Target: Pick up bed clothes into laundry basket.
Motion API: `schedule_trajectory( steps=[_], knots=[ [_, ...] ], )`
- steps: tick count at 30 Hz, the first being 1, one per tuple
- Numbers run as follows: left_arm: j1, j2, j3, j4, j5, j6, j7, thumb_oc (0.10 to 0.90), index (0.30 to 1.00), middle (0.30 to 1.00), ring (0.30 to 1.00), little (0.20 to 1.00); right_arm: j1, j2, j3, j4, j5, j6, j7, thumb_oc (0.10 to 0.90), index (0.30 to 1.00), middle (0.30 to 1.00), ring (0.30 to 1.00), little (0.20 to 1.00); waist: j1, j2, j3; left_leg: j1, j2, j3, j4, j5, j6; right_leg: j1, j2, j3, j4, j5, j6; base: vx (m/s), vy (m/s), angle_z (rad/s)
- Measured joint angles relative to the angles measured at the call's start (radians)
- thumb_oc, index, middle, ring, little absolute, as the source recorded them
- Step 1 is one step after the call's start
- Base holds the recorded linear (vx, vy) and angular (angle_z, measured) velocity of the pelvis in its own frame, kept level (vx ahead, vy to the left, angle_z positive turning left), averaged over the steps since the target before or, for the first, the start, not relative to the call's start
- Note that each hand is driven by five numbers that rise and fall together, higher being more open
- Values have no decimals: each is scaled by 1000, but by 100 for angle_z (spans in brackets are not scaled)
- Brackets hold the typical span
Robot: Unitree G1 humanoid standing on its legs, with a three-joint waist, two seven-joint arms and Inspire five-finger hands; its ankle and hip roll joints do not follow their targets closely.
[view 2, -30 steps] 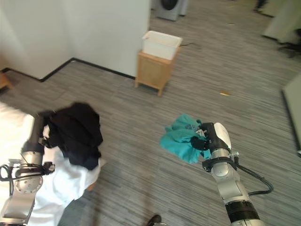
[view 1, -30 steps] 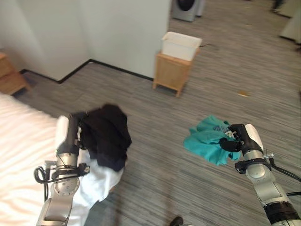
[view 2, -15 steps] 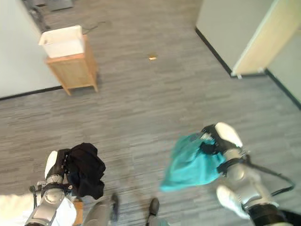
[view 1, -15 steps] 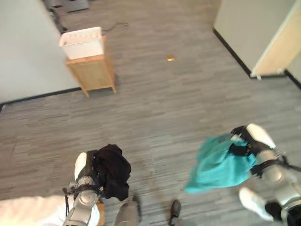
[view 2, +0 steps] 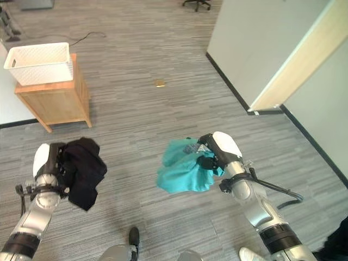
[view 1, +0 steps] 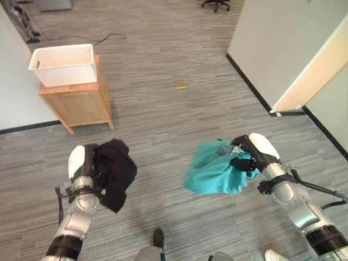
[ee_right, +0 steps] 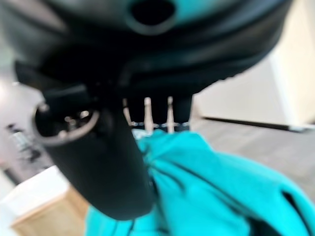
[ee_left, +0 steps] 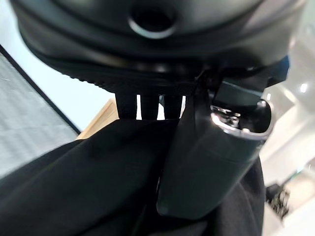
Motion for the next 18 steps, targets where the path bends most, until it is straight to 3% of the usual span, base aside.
schedule_trajectory(
  steps=[1, 2, 3, 5, 6, 7, 8, 10, 11, 12, 13, 14, 15, 16, 17, 18],
  knots=[
    [-28, 9, 1, 0, 0, 0, 7, 400, 300, 300, 300, 300, -19, -14, 0, -24, 5, -2, -3, 400, 300, 300, 300, 300, -11, 8, 13, 9, -8, -59, -5, -32, -48, -51, 38, -27, -49, -75, -3, 299, -138, 90],
    [-64, 16, 5, 2, 1, 0, 15, 400, 300, 300, 300, 300, -47, -24, -15, -37, 6, -11, -4, 400, 300, 300, 300, 300, -25, 5, 40, 27, -10, -70, -13, -26, -28, -54, 59, -82, -205, -110, -43, 334, -187, 86],
    [-87, 22, 12, 1, 0, 0, 16, 400, 300, 300, 300, 300, -76, -24, -25, -36, 7, -18, -6, 400, 300, 300, 300, 300, -29, -3, 59, 45, -29, -62, -15, -27, -26, -73, 59, -126, -331, -96, -64, 779, -413, 78],
    [-91, 25, 38, 1, 1, 0, 18, 400, 300, 300, 300, 300, -132, -26, -16, -13, 16, -16, -9, 400, 300, 300, 300, 300, -42, -6, 64, 94, -49, -106, -33, -83, -97, -110, 67, -182, -669, -69, -79, 615, -323, 64],
    [-100, 24, 50, 5, 2, 0, 26, 400, 300, 300, 300, 300, -139, -37, -15, -12, 25, -18, -11, 400, 300, 300, 300, 300, -50, -4, 63, 109, -45, -147, -34, -124, -110, -111, 93, -130, -870, -28, -52, 386, -174, 75],
    [-109, 26, 59, 8, 2, 0, 33, 400, 300, 300, 300, 300, -139, -37, -18, -10, 30, -16, -11, 400, 300, 300, 300, 300, -53, -13, 67, 129, -53, -142, -37, -120, -89, -106, 94, -98, -998, 31, -33, 577, -272, 73],
    [-111, 25, 68, 15, 3, 0, 36, 400, 300, 300, 300, 300, -139, -30, -16, 2, 30, -15, -10, 400, 300, 300, 300, 300, -55, -28, 69, 151, -57, -149, -41, -123, -88, -121, 80, -78, -1041, 85, -46, 506, -277, 93],
    [-118, 22, 63, 91, 2, 2, 37, 400, 300, 300, 300, 300, -128, -21, 2, 24, 30, 5, -4, 400, 300, 300, 300, 300, -84, -35, 68, 240, -41, -181, -42, -156, -139, -85, 75, -16, -1100, 175, -63, 551, -393, 115],
    [-108, 23, 67, 118, 3, 4, 36, 400, 300, 300, 300, 300, -120, -22, 11, 30, 30, 9, -1, 400, 300, 300, 300, 300, -80, -65, 51, 328, -36, -176, -53, -183, -180, -10, 72, -38, -1082, 190, -81, 578, -535, 99],
    [-94, 24, 73, 112, 4, 2, 35, 400, 300, 300, 300, 300, -122, -19, 17, 42, 30, 9, -1, 400, 300, 300, 300, 300, -71, -81, 41, 351, -40, -168, -6, -214, -208, 34, 76, -48, -1068, 213, -137, 363, -418, 71],
    [-73, 5, 89, 93, 3, 2, 36, 400, 300, 300, 300, 300, -126, -6, 12, 63, 31, 13, -2, 400, 300, 300, 300, 300, -49, -77, 43, 277, -20, -125, 238, -293, -220, 61, 104, -47, -1030, 310, -232, 183, -290, 22],
    [-45, -7, 102, 66, 2, 2, 38, 400, 300, 300, 300, 300, -124, 11, 10, 67, 32, 20, -3, 400, 300, 300, 300, 300, -34, -76, 42, 166, 9, -86, 484, -283, -221, 68, 128, -46, -1002, 281, -263, 177, -300, -2],
    [13, -6, 106, 25, 0, -1, 42, 400, 300, 300, 300, 300, -119, 7, 19, 56, 42, 14, -1, 400, 300, 300, 300, 300, 7, -82, 42, -28, 77, -91, 801, -261, -186, 133, 159, -21, -1005, 243, -280, 307, -340, -6],
    [28, -3, 107, 15, -7, 2, 40, 400, 300, 300, 300, 300, -126, 2, 19, 56, 46, 15, -1, 400, 300, 300, 300, 300, 15, -82, 42, -102, 89, -101, 855, -258, -160, 167, 182, -14, -1008, 208, -300, 195, -202, -7],
    [41, 0, 108, -1, -12, 2, 42, 400, 300, 300, 300, 300, -142, -3, 19, 56, 49, 18, -3, 400, 300, 300, 300, 300, 32, -88, 48, -178, 87, -99, 894, -266, -156, 196, 196, 2, -1016, 186, -301, 357, -70, -54],
    [58, 5, 107, -10, -19, 2, 43, 400, 300, 300, 300, 300, -180, -3, 18, 54, 54, 17, -4, 400, 300, 300, 300, 300, 73, -107, 63, -235, 64, -49, 781, -268, -160, 247, 204, 52, -1043, 190, -291, 340, -28, -65]
  ],
)
